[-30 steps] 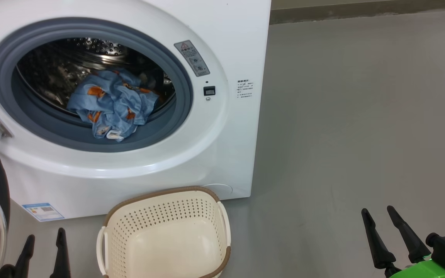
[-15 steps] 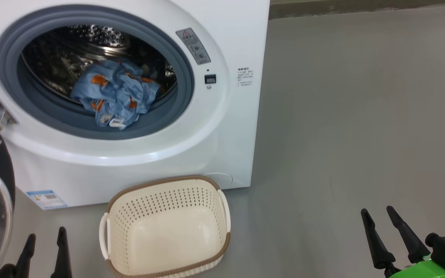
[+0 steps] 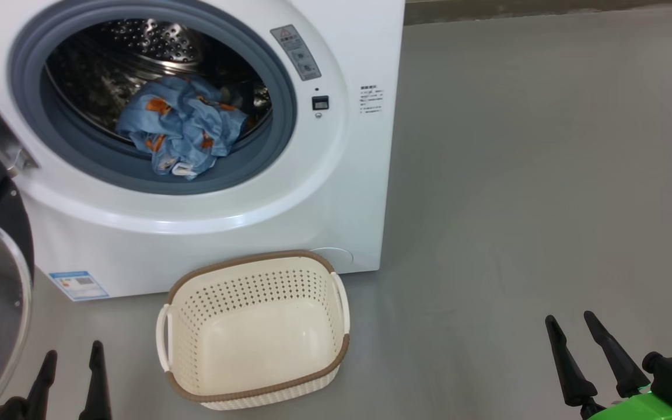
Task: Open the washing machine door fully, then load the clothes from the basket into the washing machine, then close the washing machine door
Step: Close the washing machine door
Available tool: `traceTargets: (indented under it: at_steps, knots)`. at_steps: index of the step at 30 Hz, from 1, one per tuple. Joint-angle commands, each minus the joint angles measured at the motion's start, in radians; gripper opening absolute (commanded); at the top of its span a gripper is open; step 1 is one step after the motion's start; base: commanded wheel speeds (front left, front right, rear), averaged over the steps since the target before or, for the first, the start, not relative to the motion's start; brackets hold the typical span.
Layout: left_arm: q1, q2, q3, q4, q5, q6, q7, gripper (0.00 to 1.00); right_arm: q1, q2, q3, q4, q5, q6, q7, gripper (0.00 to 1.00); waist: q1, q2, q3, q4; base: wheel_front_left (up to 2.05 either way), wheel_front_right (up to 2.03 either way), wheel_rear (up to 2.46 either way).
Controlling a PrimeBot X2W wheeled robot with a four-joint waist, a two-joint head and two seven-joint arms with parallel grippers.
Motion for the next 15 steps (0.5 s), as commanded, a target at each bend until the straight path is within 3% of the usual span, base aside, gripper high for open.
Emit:
traceTargets:
  at_steps: [1,15]
  knots:
    - [-0.018,0.021,0.028,-0.031,-0.004,-0.002,-0.006,1.0,-0.005,-0.019,0.021,-0.026,0.006,0.002,-0.012,1.0,0.0,0.0,-0.002,0.014,0.0,0.0,0.0]
    - [-0.013,-0.003,0.055,-0.046,0.006,-0.002,-0.006,1.0,-0.034,-0.027,0.056,-0.026,0.004,0.002,-0.012,1.0,0.0,0.0,0.006,0.183,0.0,0.0,0.0]
